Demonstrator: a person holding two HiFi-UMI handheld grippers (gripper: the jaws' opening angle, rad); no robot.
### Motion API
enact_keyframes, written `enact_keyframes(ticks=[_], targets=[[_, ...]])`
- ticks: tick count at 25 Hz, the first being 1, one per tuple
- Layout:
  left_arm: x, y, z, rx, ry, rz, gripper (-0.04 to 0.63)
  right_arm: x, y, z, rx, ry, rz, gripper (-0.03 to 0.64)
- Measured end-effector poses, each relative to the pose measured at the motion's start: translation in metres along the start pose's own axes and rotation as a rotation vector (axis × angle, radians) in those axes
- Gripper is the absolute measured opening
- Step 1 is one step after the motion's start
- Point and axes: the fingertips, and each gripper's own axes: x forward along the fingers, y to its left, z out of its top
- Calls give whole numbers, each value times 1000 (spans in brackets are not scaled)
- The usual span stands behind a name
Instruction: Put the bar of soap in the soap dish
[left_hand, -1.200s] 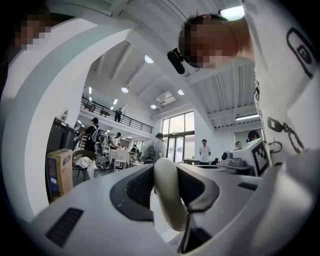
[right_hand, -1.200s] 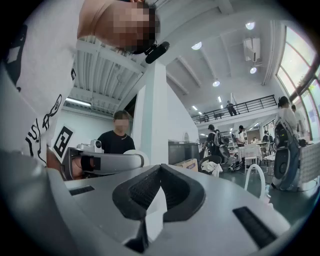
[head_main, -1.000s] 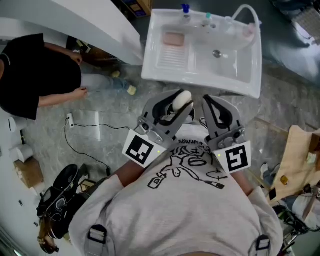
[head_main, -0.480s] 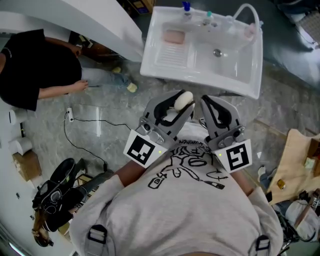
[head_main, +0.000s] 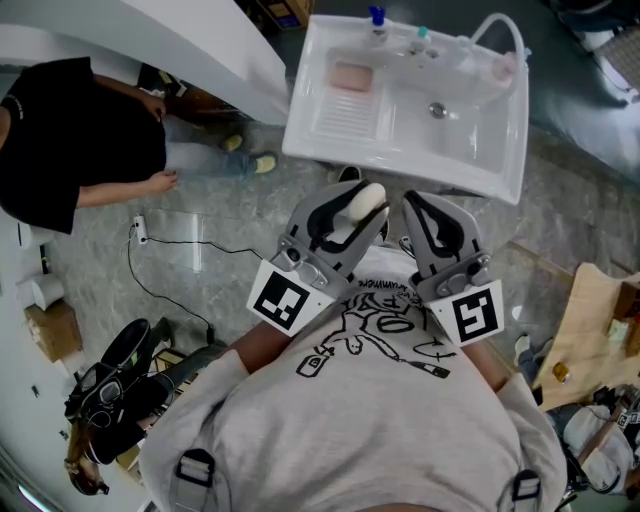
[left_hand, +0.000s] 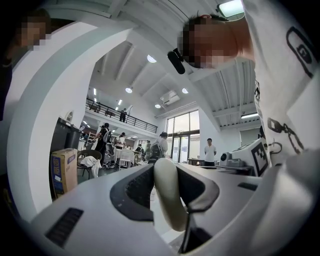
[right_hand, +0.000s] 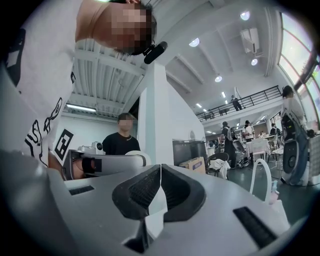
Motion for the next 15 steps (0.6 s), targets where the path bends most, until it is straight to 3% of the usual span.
enact_keyframes(ticks=[15], targets=[[38,61,4,-7,-2,-32,125,57,-37,0,-24,13,-32,23]])
